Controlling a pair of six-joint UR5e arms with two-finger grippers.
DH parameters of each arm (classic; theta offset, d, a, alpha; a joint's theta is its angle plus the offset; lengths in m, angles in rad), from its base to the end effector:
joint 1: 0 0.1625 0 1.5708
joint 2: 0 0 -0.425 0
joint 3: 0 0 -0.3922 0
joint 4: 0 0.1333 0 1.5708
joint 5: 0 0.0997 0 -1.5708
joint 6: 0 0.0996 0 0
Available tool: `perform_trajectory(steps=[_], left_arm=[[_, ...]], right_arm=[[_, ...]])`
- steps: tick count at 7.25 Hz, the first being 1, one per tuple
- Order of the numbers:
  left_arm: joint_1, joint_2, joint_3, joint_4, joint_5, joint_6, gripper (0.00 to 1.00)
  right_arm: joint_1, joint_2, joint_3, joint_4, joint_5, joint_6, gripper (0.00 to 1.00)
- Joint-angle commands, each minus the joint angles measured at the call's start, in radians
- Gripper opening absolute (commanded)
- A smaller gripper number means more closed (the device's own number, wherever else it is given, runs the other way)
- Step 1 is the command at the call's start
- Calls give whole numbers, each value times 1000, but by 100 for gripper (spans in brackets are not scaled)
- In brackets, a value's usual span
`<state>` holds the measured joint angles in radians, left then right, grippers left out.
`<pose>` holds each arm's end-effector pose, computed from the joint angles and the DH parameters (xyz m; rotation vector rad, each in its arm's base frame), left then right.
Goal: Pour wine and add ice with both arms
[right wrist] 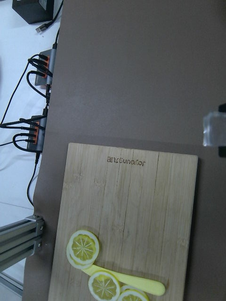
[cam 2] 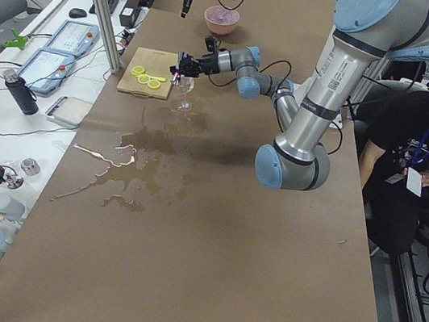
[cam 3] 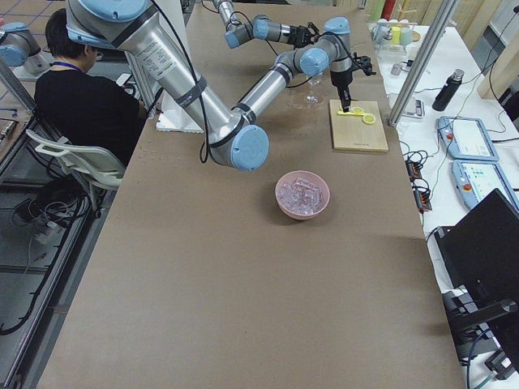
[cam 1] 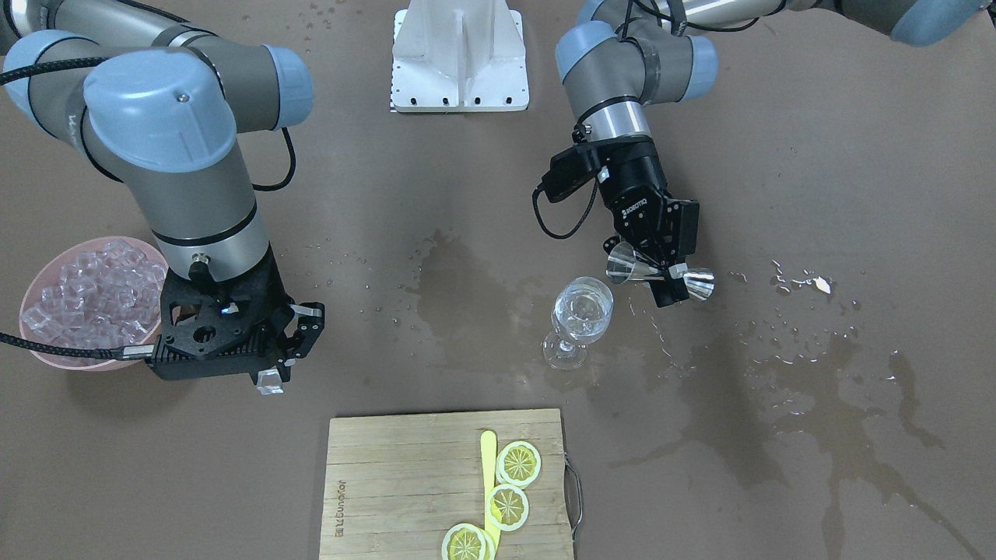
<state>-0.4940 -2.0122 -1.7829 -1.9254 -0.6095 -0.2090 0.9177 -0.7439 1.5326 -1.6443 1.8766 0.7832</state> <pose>0.4214 -0.4711 0.2544 1.2566 -0.1444 0.2657 -0.3595 -0.6399 0.1784 0.3416 -0.6868 0.0143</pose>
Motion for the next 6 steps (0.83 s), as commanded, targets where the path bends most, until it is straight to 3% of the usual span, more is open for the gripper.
perform_trajectory(steps=[1,2,5,6], left_arm=[[-52,122,-7,-229,-105,-6,18],[-102,198,-6,-354,-190,-47,18],[-346,387,8,-603,-589,-207,18],[-441,418,78,-720,-710,-249,18]], right_arm=[[-45,21,-12,-2,-71,2,0],[-66,65,-28,-17,-80,13,0],[-143,164,-26,-26,-67,143,0],[-167,194,-28,-10,-60,177,0]])
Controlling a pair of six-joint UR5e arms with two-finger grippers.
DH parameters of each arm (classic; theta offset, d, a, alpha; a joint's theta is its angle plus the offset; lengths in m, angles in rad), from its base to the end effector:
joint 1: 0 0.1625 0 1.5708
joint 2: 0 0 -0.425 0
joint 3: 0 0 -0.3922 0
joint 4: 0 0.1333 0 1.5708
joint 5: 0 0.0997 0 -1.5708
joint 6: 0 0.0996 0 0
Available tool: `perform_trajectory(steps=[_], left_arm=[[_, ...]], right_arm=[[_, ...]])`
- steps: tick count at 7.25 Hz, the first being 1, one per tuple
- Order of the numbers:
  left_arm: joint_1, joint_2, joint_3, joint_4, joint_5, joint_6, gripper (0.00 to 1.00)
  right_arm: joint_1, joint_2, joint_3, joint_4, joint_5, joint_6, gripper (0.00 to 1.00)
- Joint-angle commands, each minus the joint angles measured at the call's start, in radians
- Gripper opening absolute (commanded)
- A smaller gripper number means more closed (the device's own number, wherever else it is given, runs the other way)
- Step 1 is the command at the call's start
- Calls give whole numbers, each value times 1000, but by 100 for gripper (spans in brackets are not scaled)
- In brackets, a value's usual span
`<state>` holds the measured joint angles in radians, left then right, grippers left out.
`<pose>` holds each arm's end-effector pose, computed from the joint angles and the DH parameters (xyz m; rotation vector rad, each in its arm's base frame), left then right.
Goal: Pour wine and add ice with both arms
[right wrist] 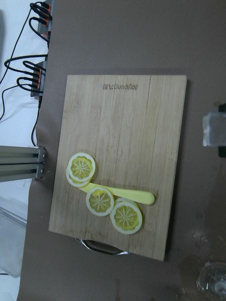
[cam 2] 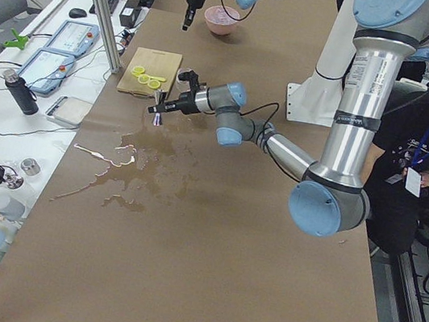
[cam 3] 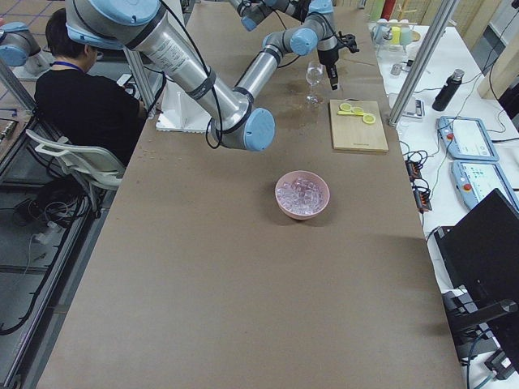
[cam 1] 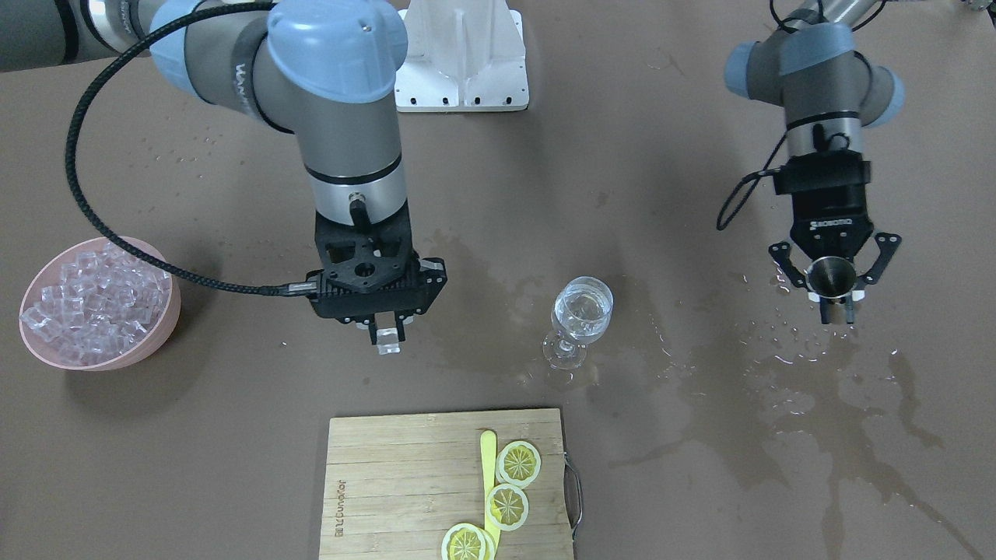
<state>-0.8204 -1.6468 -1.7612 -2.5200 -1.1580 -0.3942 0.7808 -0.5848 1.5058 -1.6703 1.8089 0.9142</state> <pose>0.2353 -0.5064 0.4213 1.1983 0.3445 0.0580 -0.4416 -0.5921 0.0778 0.3691 -0.7628 0.0189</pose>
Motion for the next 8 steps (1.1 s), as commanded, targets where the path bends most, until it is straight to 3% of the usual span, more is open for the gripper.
perform_trajectory(steps=[1,2,4,6,7,8], left_arm=[[-216,58,198,-301,-272,-119,18],[-320,58,335,-442,-363,-124,18],[-339,80,423,-571,-361,-225,18],[-339,164,524,-762,-345,-334,18],[-338,212,564,-831,-335,-366,18],[-333,209,616,-858,-309,-389,18]], right_arm=[[-60,58,-1,33,10,75,0],[-86,66,-3,79,13,90,0],[-130,124,-94,150,13,123,0],[-155,213,-209,168,7,132,0],[-161,218,-260,232,6,135,0],[-166,249,-326,265,0,137,0]])
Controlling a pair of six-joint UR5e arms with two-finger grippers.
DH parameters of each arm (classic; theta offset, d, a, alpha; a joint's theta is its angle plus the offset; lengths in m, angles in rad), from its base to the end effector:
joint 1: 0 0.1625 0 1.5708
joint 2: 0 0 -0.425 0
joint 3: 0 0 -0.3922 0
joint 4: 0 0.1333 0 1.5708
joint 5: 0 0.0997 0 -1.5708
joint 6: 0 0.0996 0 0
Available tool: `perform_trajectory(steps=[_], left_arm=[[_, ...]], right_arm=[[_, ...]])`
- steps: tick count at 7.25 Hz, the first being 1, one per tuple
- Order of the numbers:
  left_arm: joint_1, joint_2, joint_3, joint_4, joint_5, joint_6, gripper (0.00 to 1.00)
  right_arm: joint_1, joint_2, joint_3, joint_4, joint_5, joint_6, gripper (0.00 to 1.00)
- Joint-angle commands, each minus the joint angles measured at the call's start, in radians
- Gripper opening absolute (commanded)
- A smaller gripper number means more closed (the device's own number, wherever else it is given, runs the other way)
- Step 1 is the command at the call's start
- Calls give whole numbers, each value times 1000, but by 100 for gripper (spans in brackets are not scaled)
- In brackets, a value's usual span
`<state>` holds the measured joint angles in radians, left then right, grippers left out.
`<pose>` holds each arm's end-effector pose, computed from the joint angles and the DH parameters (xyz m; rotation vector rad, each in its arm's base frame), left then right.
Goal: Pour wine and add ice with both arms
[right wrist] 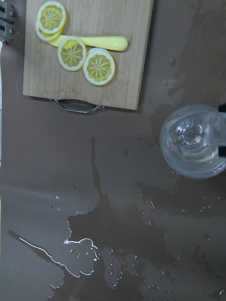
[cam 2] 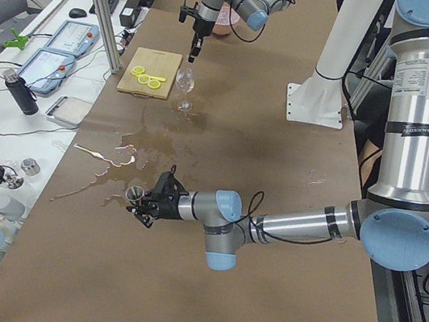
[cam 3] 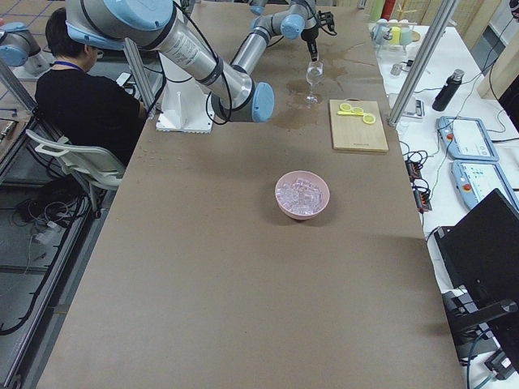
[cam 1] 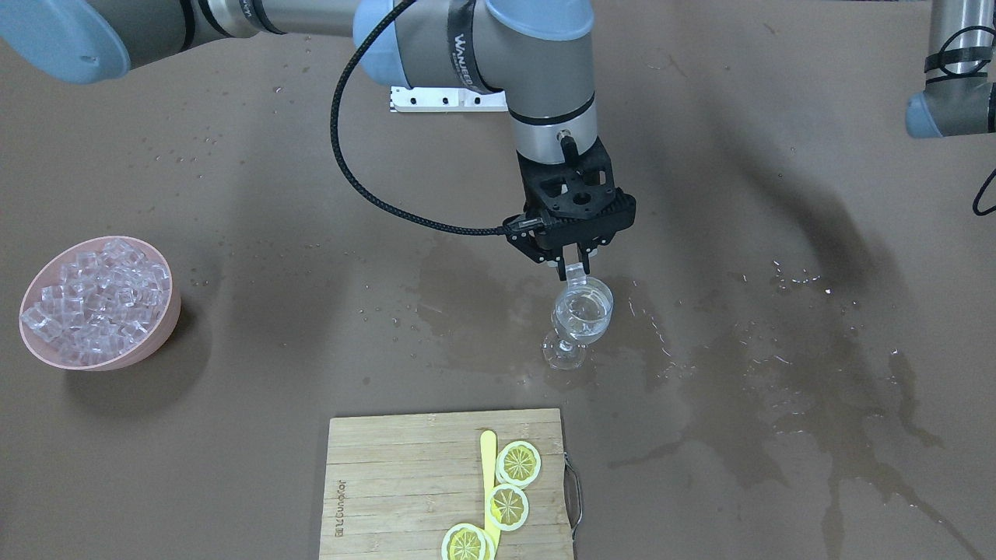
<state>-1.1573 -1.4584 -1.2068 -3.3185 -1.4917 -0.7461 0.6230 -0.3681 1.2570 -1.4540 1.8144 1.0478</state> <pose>0.0416 -0.4460 0.6987 1.1064 0.6426 -0.3365 -0.5687 -0.5431 -0.0215 0.3551 -0.9608 -0.0314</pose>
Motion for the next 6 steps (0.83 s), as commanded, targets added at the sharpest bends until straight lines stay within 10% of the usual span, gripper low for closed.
perform_trajectory(steps=[1,6], left_arm=[[8,18,81,-56,95,-73,18],[159,-45,87,34,97,-171,18]], right_arm=[[-15,66,-120,49,-21,8,0],[-19,55,-128,54,-30,1,0]])
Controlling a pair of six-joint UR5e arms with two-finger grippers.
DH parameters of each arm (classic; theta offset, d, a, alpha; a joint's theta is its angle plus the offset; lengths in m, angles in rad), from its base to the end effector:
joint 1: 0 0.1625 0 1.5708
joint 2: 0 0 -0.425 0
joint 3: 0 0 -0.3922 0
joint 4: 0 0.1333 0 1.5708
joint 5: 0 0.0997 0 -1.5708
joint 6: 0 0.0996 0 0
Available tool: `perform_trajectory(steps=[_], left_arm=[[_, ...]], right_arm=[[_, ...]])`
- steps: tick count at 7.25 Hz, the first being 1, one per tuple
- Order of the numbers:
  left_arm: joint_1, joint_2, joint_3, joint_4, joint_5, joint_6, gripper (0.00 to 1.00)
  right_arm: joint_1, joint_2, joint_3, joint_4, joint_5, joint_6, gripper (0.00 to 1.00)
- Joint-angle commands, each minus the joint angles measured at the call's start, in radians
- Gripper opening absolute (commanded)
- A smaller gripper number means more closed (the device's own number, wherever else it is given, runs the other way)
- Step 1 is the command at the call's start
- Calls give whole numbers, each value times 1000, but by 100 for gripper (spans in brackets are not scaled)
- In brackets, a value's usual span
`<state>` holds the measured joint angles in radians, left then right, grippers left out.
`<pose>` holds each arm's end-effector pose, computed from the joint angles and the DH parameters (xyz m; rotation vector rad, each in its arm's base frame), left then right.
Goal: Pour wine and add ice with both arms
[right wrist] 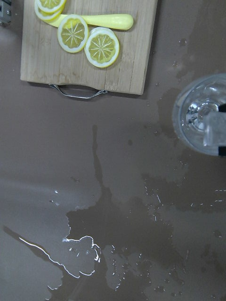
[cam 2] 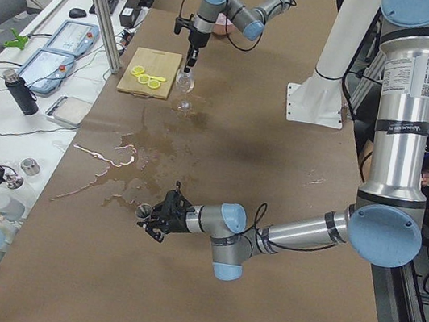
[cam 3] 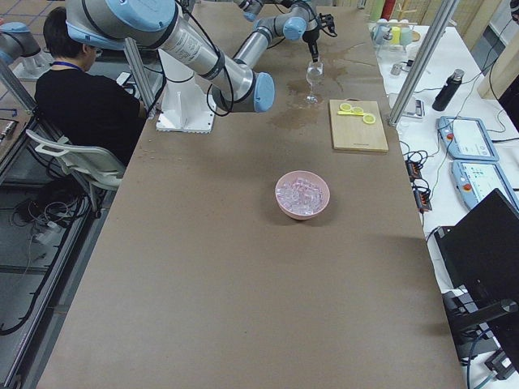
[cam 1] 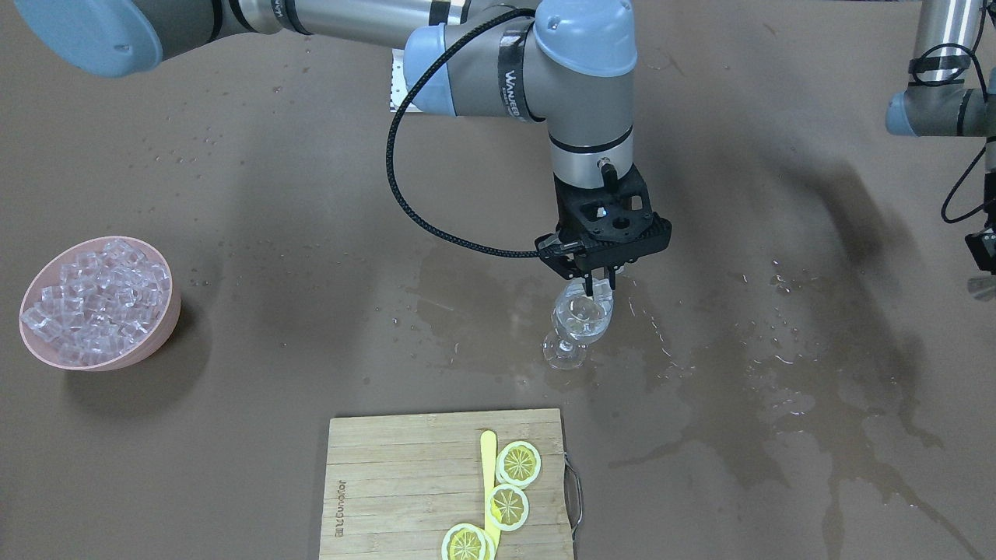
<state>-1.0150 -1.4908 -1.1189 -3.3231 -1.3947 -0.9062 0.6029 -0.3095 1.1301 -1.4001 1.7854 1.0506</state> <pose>0.0990 -0.4451 0.7251 1.0166 0.7036 -0.4124 -0.6022 -0.5506 -0.0251 0.3591 -0.9400 -0.0308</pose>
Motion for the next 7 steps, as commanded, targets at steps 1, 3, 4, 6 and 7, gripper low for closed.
perform_trajectory(steps=[1,3,4,6,7], left_arm=[[29,-14,-1,40,0,-11,18],[78,-17,-9,66,8,-10,18],[105,-23,-2,68,28,-14,18],[160,-43,-1,68,46,-14,18],[167,-46,1,66,46,-13,18]], right_arm=[[1,-2,-1,0,-1,0,0],[1,-5,-1,9,-9,-4,100],[6,-7,-1,9,-9,-7,100],[59,-10,31,1,44,-14,100],[108,-43,46,7,102,-58,100]])
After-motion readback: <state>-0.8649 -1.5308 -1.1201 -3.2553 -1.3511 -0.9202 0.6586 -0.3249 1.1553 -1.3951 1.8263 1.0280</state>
